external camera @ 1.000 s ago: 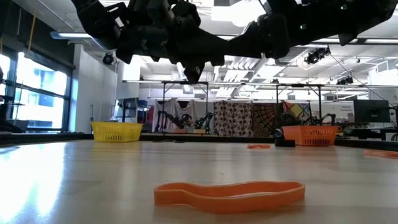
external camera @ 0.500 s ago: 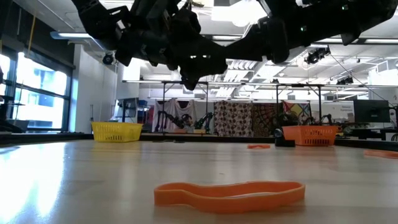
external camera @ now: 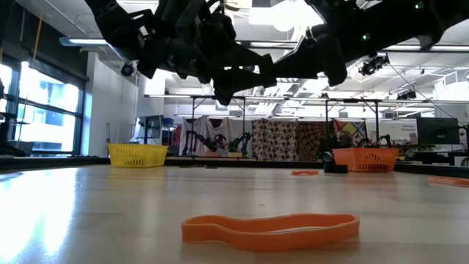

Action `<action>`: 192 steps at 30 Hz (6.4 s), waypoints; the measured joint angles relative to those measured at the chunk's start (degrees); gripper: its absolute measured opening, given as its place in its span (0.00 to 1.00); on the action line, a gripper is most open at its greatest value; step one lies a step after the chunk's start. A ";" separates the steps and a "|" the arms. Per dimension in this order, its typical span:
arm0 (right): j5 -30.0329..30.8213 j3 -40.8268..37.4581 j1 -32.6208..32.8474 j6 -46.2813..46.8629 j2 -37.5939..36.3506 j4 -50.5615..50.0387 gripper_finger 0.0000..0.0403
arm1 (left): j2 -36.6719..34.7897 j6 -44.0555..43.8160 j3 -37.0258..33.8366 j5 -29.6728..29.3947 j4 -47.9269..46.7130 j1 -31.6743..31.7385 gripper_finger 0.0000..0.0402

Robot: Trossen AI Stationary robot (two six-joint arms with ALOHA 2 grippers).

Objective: Sort rubber bands into baskets
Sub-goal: Put the black rubber band into the orange bin, then put the orange rubber band into the green bin

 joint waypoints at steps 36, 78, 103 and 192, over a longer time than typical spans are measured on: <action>6.54 -0.01 -19.05 37.52 -24.45 -52.99 0.00 | -4.28 11.00 -0.02 -7.62 -1.11 0.66 0.49; -3.62 3.46 -66.68 59.50 -9.42 -55.07 0.00 | -6.16 11.97 -8.48 -13.42 8.28 5.52 0.21; -7.67 10.76 -67.10 50.15 -4.73 -68.89 0.40 | -6.19 9.96 -8.48 -13.42 6.58 5.49 0.21; -14.17 1.85 -18.18 57.26 -10.67 -48.63 0.00 | -5.57 14.89 -8.50 -10.12 6.63 -1.34 0.00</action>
